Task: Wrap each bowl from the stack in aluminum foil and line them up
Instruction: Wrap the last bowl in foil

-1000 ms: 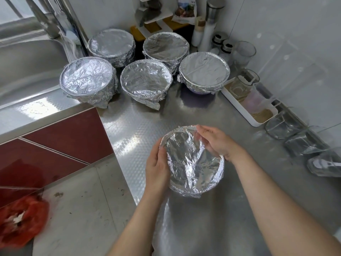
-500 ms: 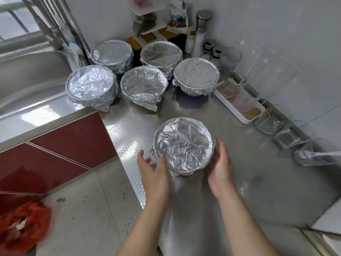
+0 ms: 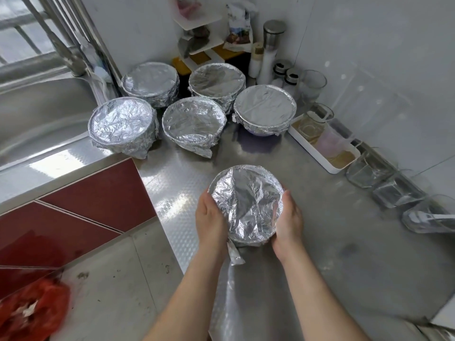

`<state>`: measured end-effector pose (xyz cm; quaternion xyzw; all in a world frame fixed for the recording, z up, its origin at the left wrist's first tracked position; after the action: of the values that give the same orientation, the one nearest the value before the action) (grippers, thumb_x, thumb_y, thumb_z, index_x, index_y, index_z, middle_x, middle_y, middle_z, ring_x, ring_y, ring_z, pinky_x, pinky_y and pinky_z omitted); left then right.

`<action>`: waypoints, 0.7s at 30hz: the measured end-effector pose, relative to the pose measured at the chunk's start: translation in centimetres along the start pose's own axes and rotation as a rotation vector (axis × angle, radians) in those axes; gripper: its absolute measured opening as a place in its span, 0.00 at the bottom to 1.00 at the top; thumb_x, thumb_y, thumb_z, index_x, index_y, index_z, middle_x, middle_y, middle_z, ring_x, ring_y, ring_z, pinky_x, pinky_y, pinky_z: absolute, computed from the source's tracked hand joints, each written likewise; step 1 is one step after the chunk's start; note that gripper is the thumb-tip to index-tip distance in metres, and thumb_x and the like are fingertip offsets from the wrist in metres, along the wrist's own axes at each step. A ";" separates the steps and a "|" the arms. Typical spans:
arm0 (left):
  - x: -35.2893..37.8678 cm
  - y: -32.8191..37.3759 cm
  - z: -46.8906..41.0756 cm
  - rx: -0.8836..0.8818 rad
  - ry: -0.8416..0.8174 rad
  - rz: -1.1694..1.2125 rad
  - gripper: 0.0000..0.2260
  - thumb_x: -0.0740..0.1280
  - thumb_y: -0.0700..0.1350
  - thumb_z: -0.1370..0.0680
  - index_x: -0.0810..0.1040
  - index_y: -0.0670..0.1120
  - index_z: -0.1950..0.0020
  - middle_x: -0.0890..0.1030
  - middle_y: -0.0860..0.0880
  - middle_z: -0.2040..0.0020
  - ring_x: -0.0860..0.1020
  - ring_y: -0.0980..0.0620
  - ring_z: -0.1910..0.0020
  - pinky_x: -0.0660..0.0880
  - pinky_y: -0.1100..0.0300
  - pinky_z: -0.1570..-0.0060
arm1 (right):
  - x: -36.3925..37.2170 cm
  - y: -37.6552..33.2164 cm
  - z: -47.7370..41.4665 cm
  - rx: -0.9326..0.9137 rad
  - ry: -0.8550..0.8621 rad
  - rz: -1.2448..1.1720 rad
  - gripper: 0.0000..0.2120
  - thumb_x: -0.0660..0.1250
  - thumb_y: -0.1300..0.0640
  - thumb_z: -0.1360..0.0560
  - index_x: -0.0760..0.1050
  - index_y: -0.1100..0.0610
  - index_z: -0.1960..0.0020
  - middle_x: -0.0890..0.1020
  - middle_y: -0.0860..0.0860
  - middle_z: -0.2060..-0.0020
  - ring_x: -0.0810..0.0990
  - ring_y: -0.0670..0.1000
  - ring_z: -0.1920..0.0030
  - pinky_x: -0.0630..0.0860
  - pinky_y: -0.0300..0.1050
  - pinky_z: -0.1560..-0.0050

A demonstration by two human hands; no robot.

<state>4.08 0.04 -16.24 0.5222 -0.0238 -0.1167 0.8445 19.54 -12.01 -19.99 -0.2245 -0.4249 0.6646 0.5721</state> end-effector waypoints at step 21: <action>-1.8 -1.0 4.5 -0.129 -0.240 -0.162 0.29 0.62 0.39 0.22 0.56 0.57 0.25 0.78 0.46 0.52 0.79 0.47 0.56 0.79 0.42 0.46 | -7.9 -0.4 1.9 0.011 0.290 -0.007 0.16 0.58 0.50 0.19 0.76 0.56 0.38 0.80 0.55 0.41 0.79 0.55 0.40 0.73 0.53 0.34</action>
<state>1.46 -3.95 -14.93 0.4494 -0.0749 -0.2472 0.8552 20.22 -20.08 -20.15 -0.3135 -0.3351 0.6256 0.6309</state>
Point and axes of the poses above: each hand's wrist, its own z-axis away from the middle knuckle, its own x-axis out of the palm, y = z × x, the point moved 9 cm from there along -z, towards the middle knuckle
